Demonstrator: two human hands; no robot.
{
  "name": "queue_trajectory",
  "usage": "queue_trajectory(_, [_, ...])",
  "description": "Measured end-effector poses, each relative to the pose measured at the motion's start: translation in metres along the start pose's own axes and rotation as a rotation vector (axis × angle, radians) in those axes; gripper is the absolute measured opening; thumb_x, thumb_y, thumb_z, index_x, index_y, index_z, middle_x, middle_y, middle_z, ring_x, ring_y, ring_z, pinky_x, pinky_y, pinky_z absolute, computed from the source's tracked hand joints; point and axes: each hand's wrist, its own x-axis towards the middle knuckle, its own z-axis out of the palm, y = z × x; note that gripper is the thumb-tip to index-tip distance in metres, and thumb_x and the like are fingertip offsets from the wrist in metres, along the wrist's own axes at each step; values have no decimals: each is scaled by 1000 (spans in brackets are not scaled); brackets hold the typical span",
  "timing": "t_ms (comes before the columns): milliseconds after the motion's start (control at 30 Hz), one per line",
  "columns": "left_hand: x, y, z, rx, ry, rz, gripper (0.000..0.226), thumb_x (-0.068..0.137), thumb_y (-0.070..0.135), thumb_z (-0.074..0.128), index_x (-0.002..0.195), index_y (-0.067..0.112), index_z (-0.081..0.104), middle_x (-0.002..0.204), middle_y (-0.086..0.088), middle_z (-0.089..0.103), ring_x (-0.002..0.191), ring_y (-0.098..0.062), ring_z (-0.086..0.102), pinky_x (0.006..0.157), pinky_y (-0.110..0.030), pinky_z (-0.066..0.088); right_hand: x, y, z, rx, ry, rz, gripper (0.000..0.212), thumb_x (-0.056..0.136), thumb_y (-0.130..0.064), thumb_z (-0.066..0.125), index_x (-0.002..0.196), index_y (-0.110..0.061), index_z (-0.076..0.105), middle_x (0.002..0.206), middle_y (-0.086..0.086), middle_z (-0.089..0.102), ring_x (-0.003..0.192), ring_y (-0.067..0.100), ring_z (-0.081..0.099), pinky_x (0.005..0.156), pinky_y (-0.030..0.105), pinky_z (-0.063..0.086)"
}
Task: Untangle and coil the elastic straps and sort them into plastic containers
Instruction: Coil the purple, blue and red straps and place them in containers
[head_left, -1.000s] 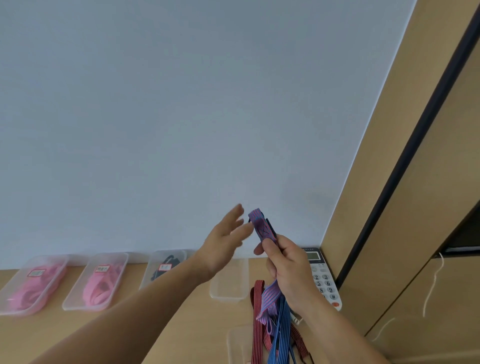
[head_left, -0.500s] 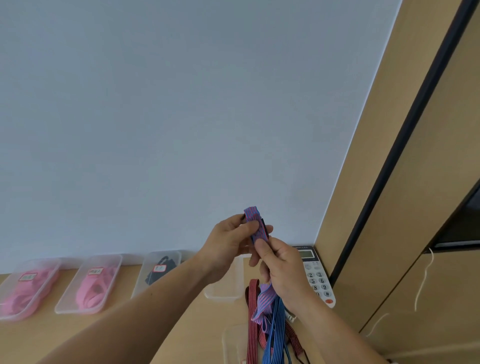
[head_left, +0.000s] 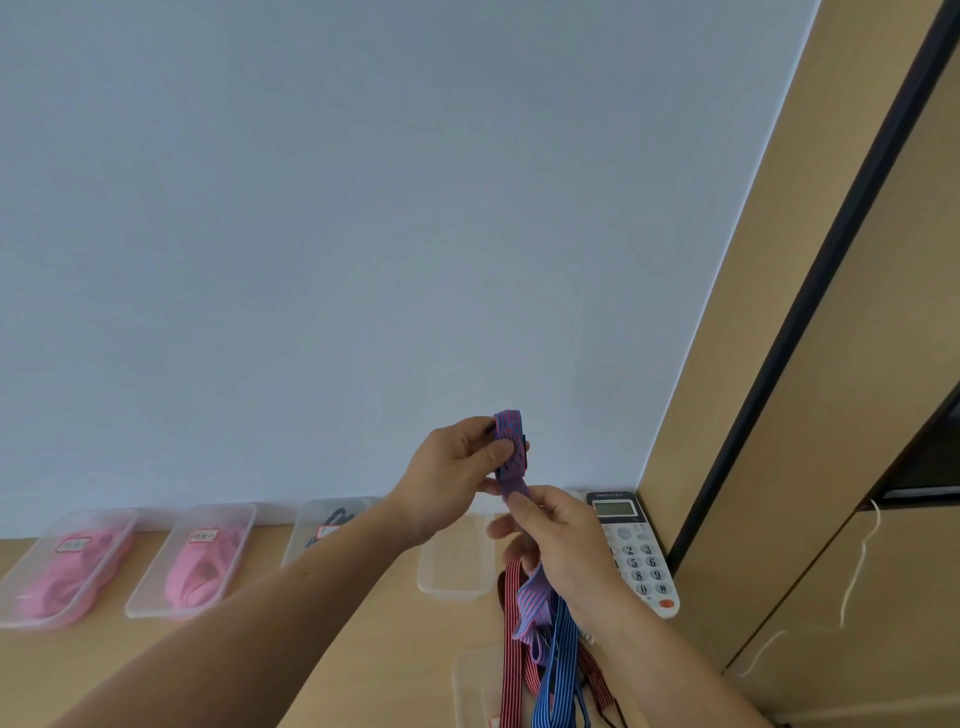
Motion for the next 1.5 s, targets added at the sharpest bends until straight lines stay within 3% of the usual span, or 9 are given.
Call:
queue_trajectory(167, [5, -9, -9, 236, 65, 97, 17, 100, 8, 53, 101, 11, 70, 84, 3, 73, 79, -12, 67, 78, -41, 60, 2, 1, 0, -75, 38, 31, 15, 96, -17, 59, 84, -10, 64, 75, 3, 74, 64, 14, 65, 63, 33, 46])
queue_trajectory(300, [0, -17, -9, 497, 65, 268, 18, 100, 17, 53, 91, 24, 67, 75, 8, 68, 69, -4, 60, 72, -26, 52, 3, -8, 5, -65, 97, 10, 26, 97, -22, 55, 80, -7, 66, 64, 0, 68, 52, 10, 55, 49, 24, 40])
queue_trajectory(467, [-8, -17, -5, 783, 36, 479, 32, 99, 39, 37, 118, 34, 62, 95, 9, 72, 86, -12, 67, 78, -32, 54, 2, -22, 7, 71, 83, -51, 43, 95, -44, 53, 84, -8, 73, 71, 9, 72, 54, 14, 58, 47, 20, 39])
queue_trajectory(733, [-6, -26, -14, 1006, 45, 799, 43, 80, -10, 69, 122, -2, 67, 122, -14, 69, 103, -30, 71, 77, -42, 61, 4, -18, 5, 63, 112, -107, 46, 96, -38, 58, 55, -17, 49, 53, -4, 43, 50, 9, 32, 49, 19, 28])
queue_trajectory(967, [2, -39, -20, 1180, 38, 912, 56, 74, -19, 70, 126, 0, 64, 131, -15, 63, 119, -38, 61, 82, -44, 60, 4, -16, 4, 97, 46, -36, 36, 95, -35, 60, 78, -4, 66, 63, 4, 64, 54, 14, 58, 49, 20, 41])
queue_trajectory(1100, [0, -36, -11, 779, 3, 600, 60, 90, -9, 49, 146, 10, 44, 155, -2, 39, 144, -13, 36, 111, -25, 38, 7, -17, 4, 198, 122, -80, 21, 95, -21, 61, 84, -4, 66, 65, 1, 66, 55, 12, 59, 50, 21, 40])
queue_trajectory(1200, [-1, -18, 2, 183, 48, 124, 56, 96, 17, 47, 151, 21, 36, 148, 16, 44, 123, 11, 50, 107, -19, 40, 6, -16, 2, 170, 165, -174, 11, 95, -14, 61, 91, -7, 68, 70, 3, 71, 58, 11, 64, 51, 16, 42])
queue_trajectory(1367, [1, 4, 17, -129, -48, -19, 27, 100, 18, 54, 112, -5, 61, 106, -12, 74, 72, -22, 60, 72, -31, 54, 4, -12, 1, 113, 195, -275, 7, 93, -12, 64, 93, -11, 71, 75, 8, 75, 59, 13, 67, 53, 14, 46])
queue_trajectory(1500, [3, 6, 19, -161, -20, -7, 22, 98, 8, 56, 116, -5, 58, 103, -14, 75, 77, -30, 66, 78, -35, 57, 7, -14, -6, 30, 188, -196, 17, 92, -21, 65, 82, -8, 68, 68, 8, 73, 50, 12, 64, 46, 16, 40])
